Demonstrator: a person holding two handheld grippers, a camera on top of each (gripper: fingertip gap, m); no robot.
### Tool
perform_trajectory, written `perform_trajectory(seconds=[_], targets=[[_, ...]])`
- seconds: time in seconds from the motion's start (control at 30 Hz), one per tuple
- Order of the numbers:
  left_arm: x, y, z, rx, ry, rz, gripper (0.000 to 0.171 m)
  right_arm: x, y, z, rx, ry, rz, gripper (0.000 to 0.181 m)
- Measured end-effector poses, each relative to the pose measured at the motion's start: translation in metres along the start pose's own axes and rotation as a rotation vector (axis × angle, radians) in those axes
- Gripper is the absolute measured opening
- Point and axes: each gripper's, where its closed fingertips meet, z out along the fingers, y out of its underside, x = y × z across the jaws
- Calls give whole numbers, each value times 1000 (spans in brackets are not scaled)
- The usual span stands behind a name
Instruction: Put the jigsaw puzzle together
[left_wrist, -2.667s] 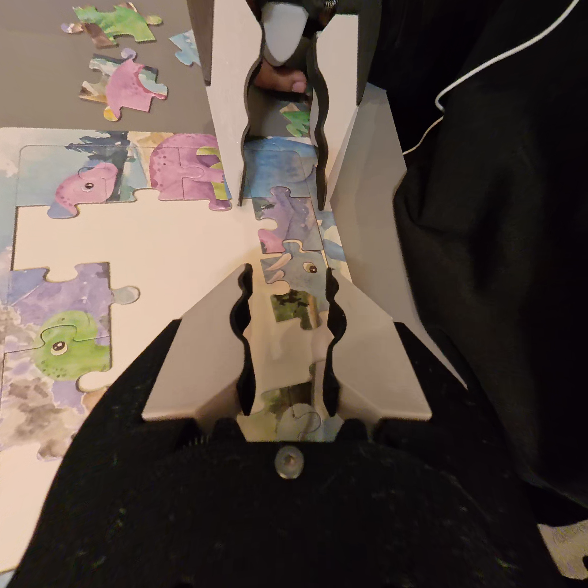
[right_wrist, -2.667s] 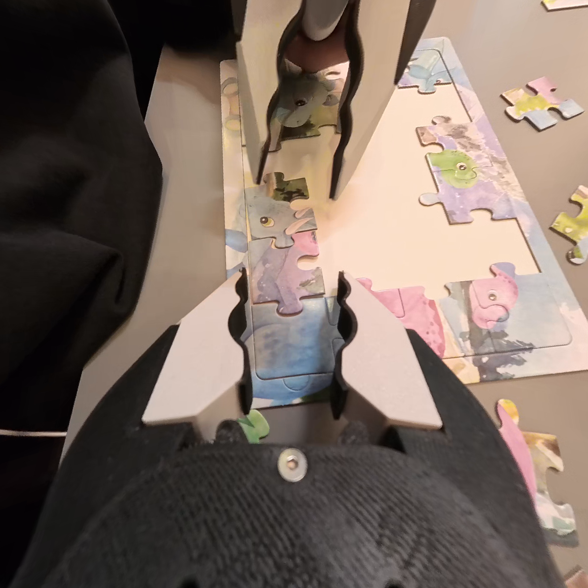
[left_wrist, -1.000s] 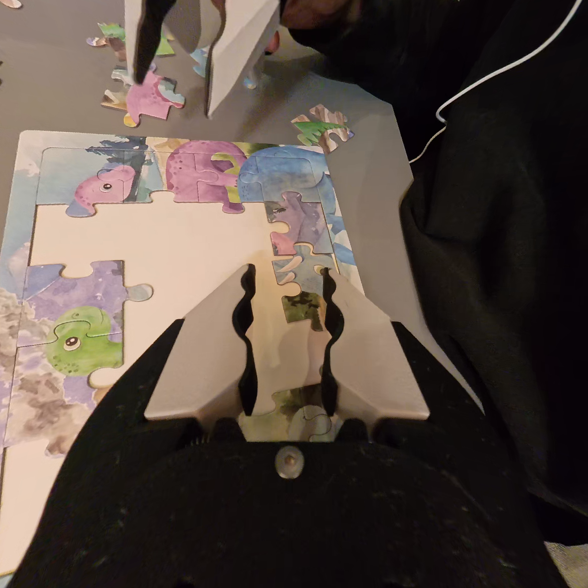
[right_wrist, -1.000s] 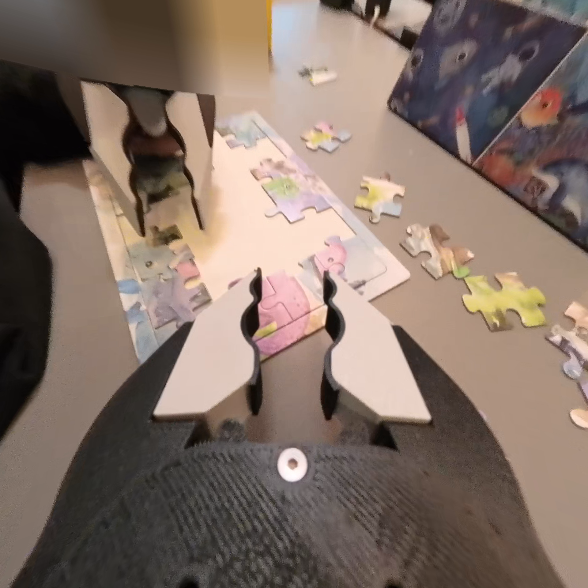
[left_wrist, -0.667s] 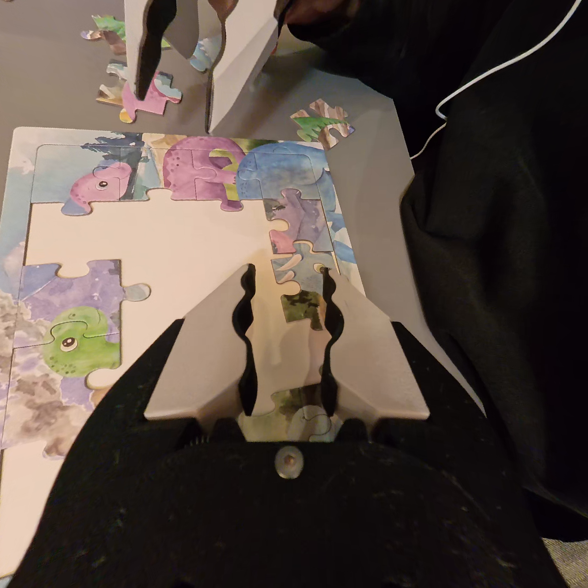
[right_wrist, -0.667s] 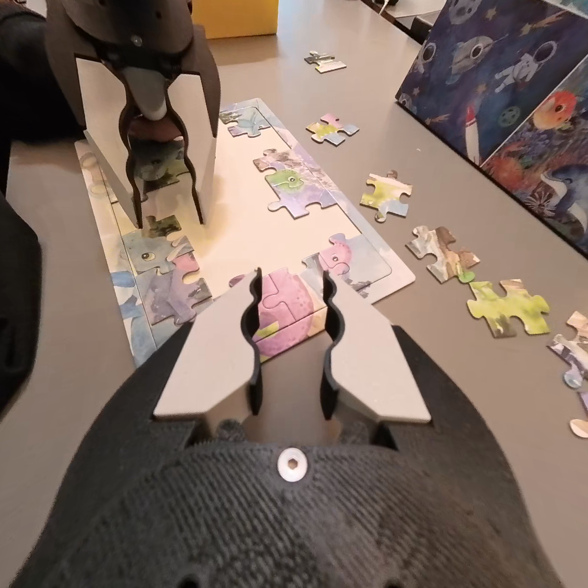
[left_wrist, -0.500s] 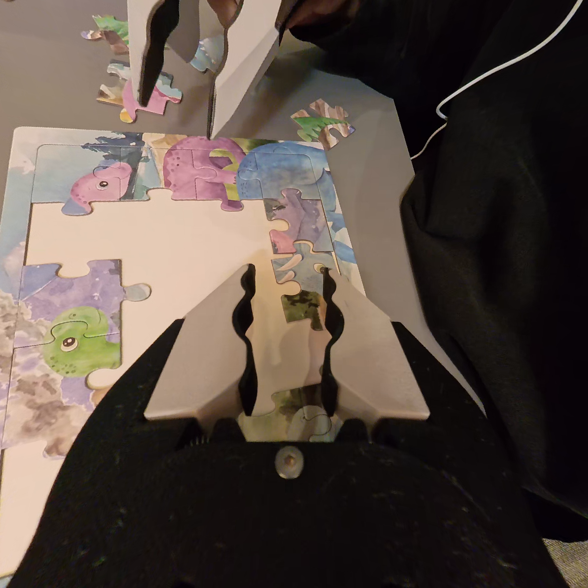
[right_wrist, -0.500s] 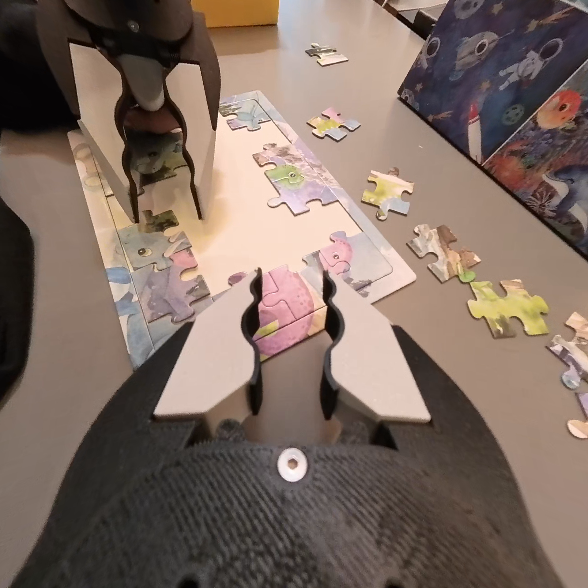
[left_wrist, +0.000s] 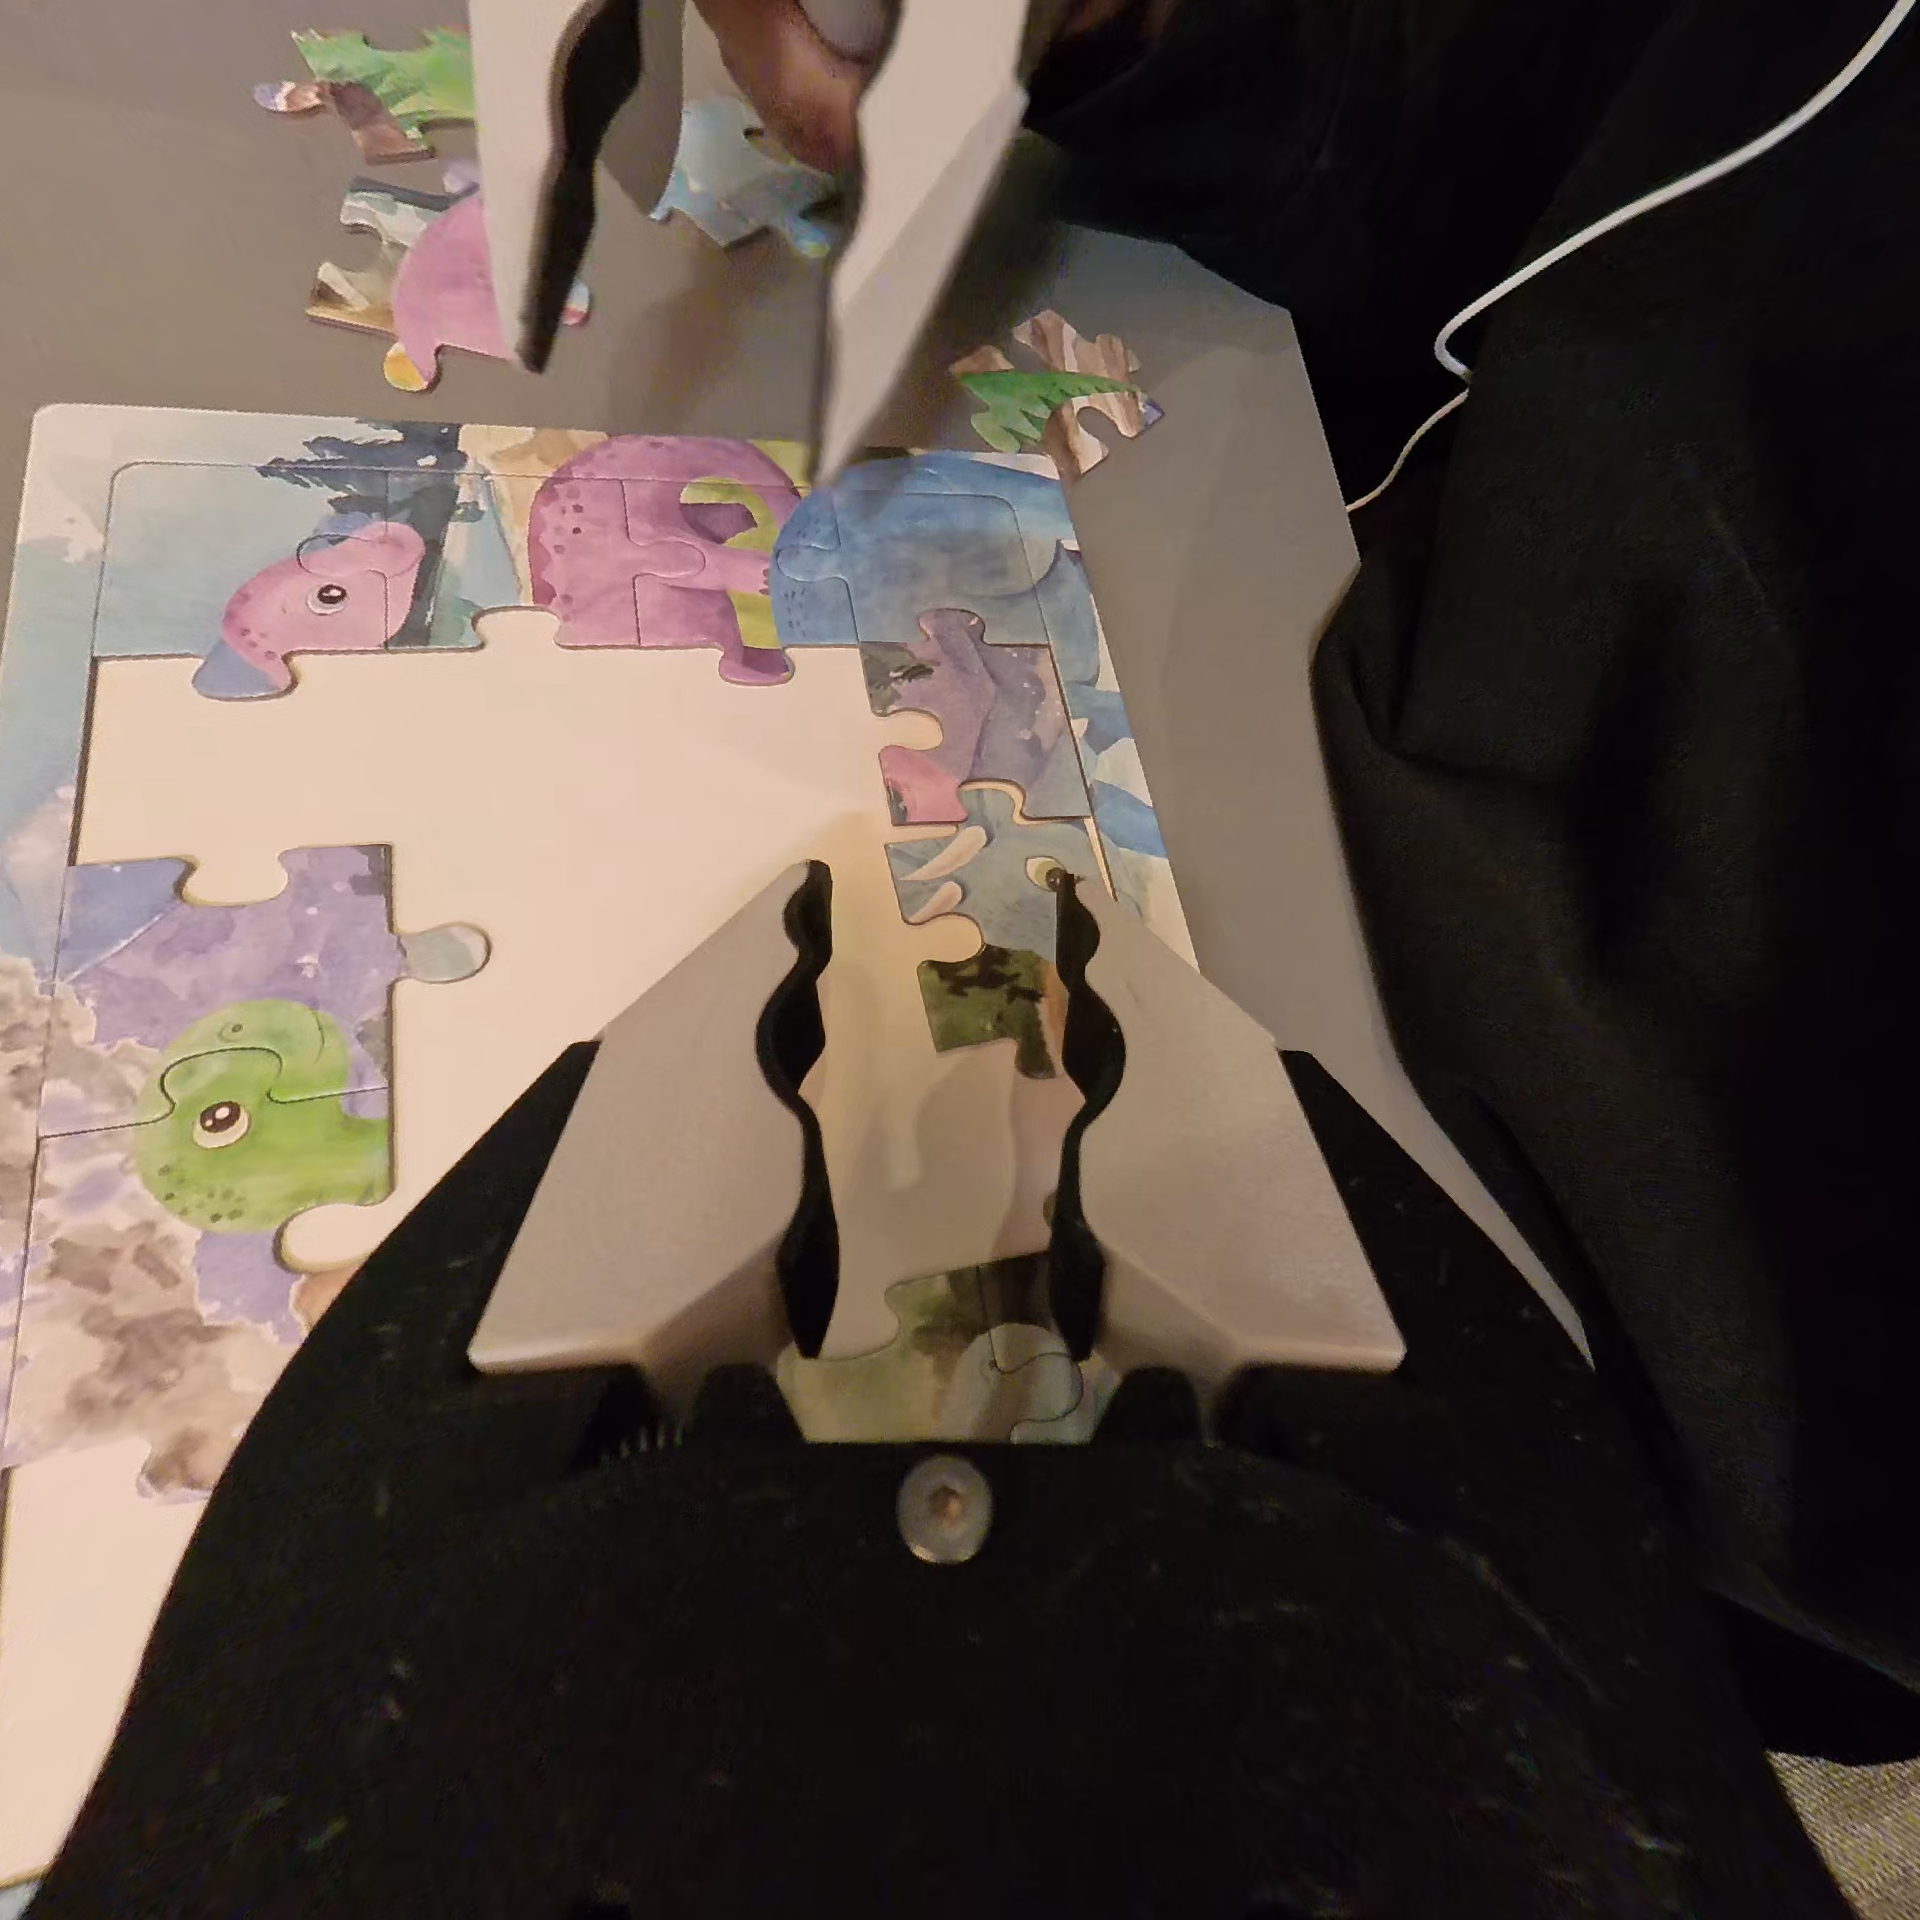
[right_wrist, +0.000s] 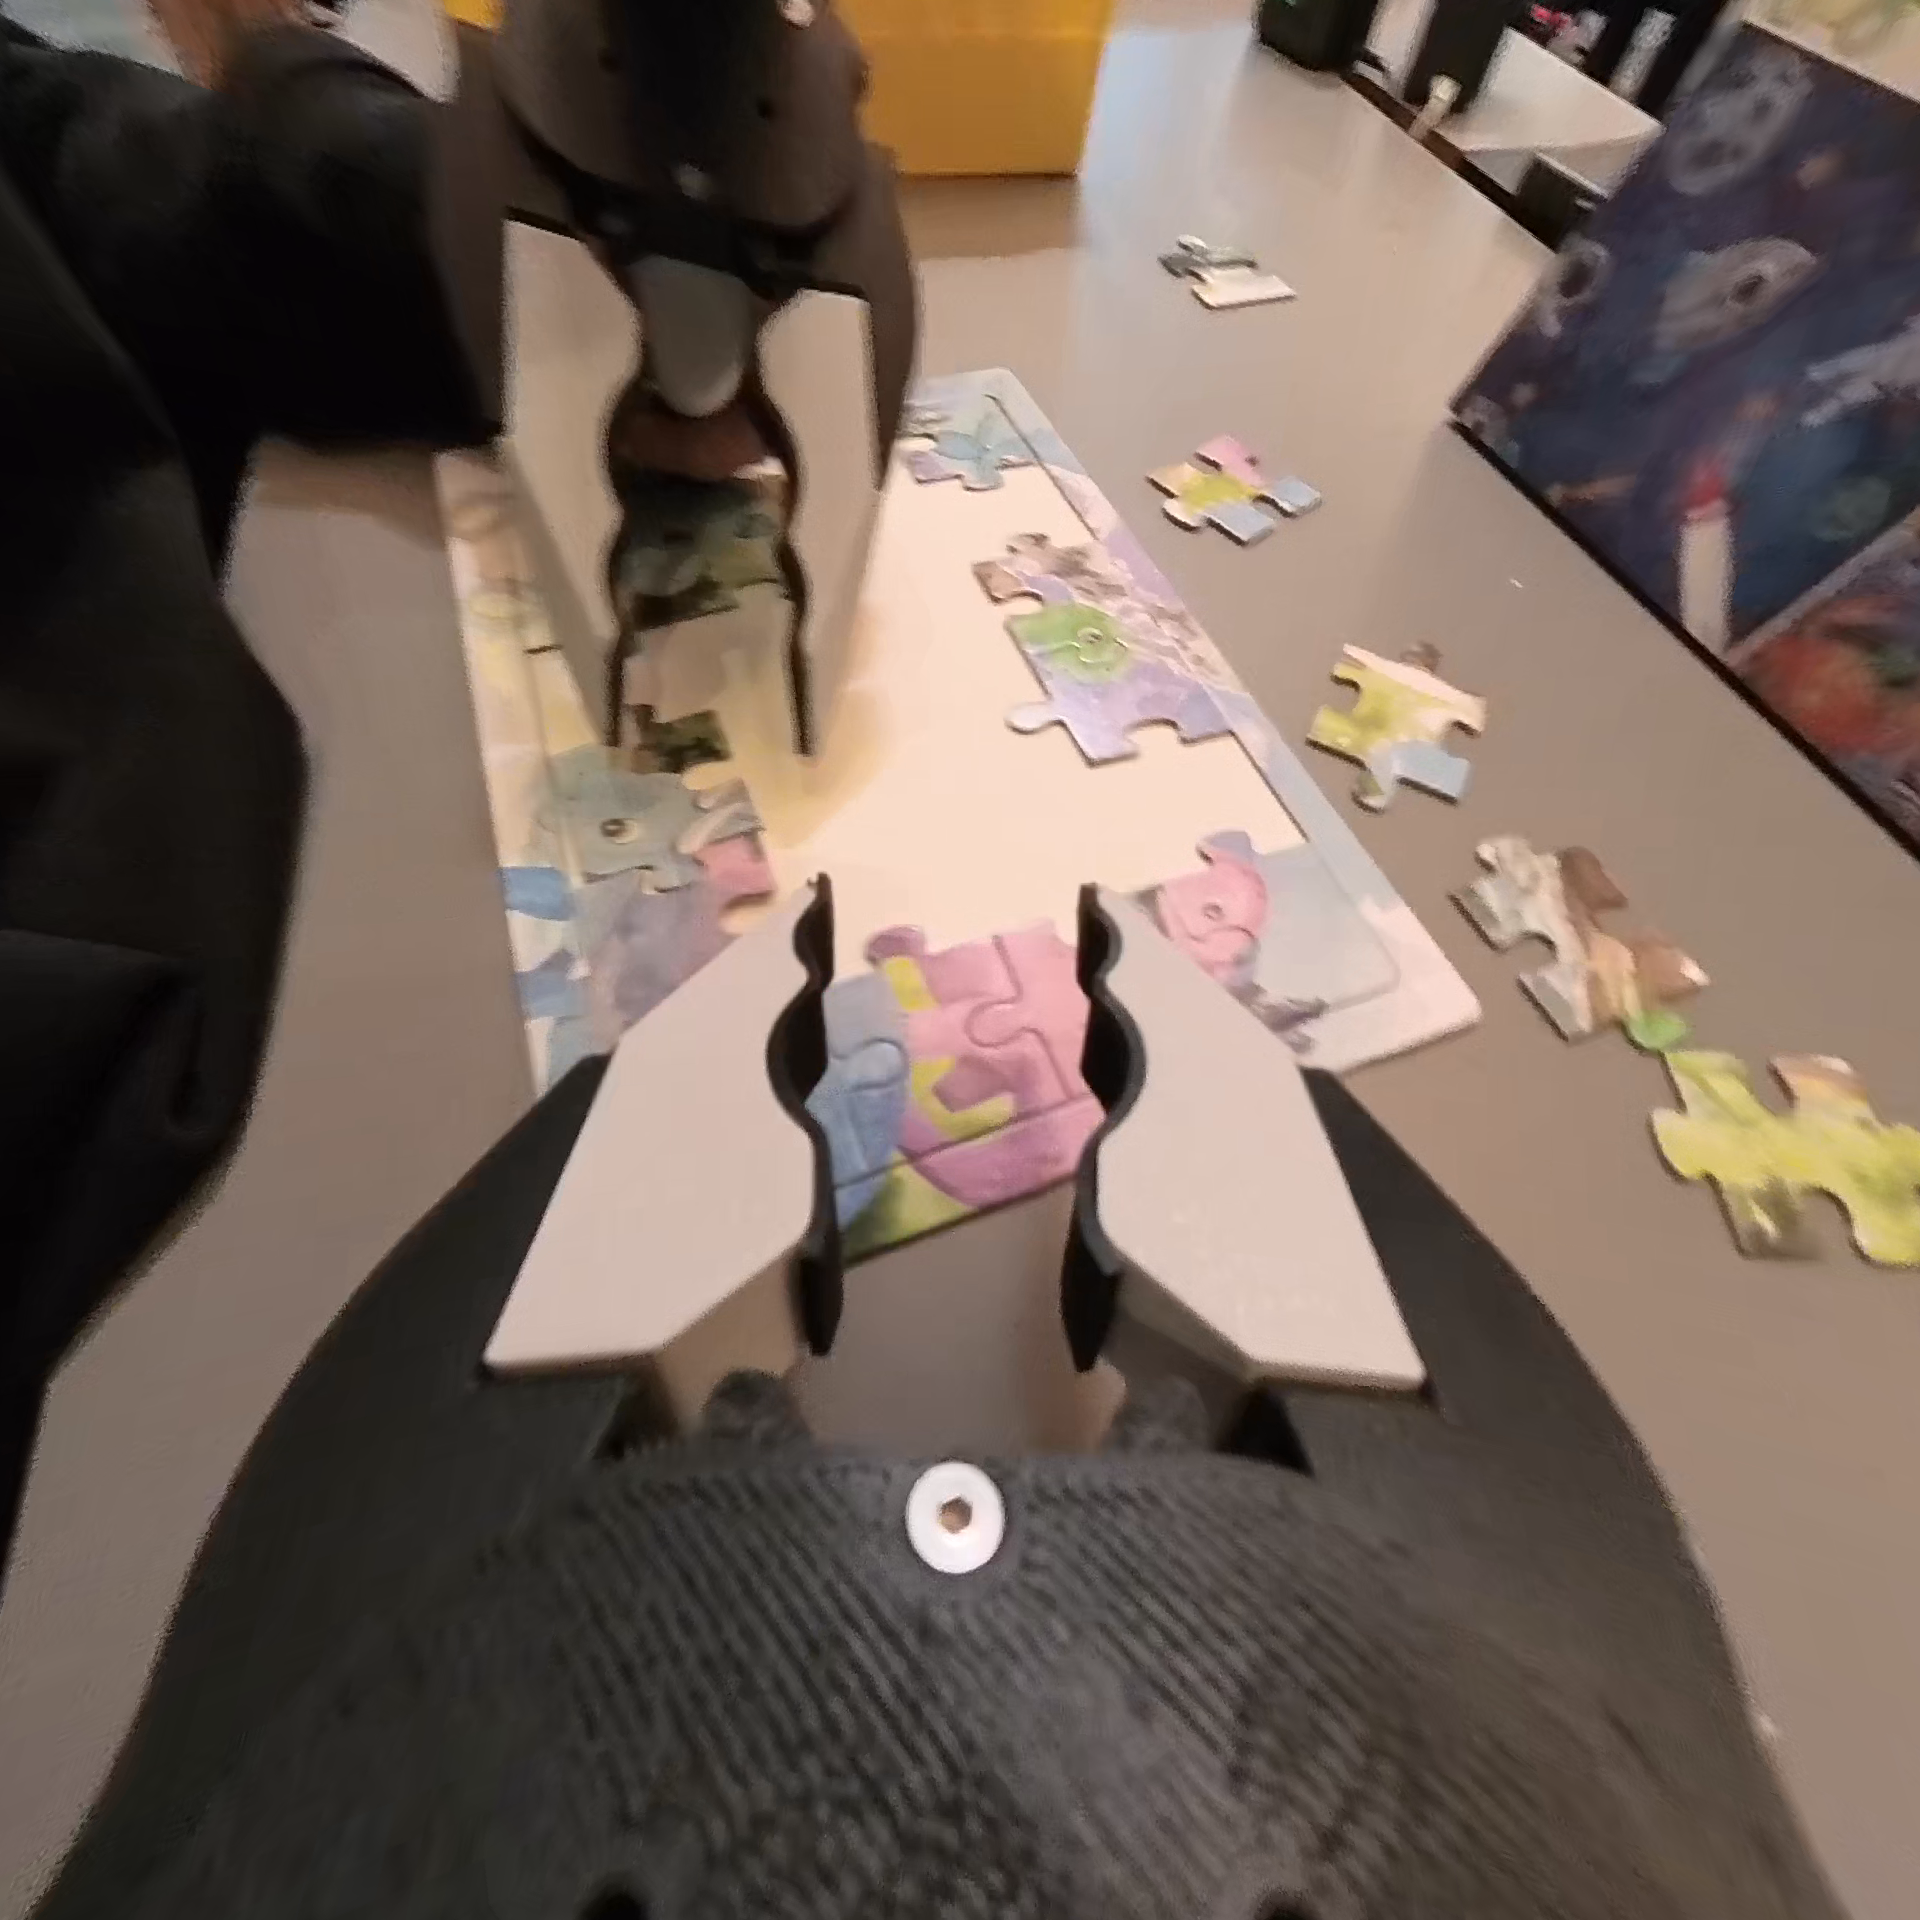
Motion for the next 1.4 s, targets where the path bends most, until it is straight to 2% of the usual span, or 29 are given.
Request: perform_trajectory(seconds=[0.13, 0.27, 0.4, 0.5, 0.6, 0.7, 1.03, 1.27, 1.4], targets=[[0, 1, 0, -6, 2, -2, 41, -32, -4, 6, 5, -127, -83, 48], [0, 2, 1, -14, 10, -7, 41, -47, 10, 18, -90, -173, -141, 47], [1, 3, 2, -26, 14, -5, 40, -61, 22, 27, -160, -240, -126, 57], [1, 4, 3, -33, 11, 0, 40, -64, 28, 31, -209, -264, -104, 62], [2, 5, 3, -34, 11, 0, 40, -64, 29, 31, -213, -263, -99, 58], [2, 5, 3, -34, 13, -2, 40, -64, 29, 30, -210, -264, -94, 44], [0, -2, -7, 39, 24, -17, 41, -58, 27, 29, -198, -234, -93, 35], [-8, 4, -17, 33, -14, -18, 39, -59, 19, 25, -151, -238, -101, 31], [-8, 9, -24, 30, -9, -19, 32, -59, 17, 23, -135, -245, -96, 30]])
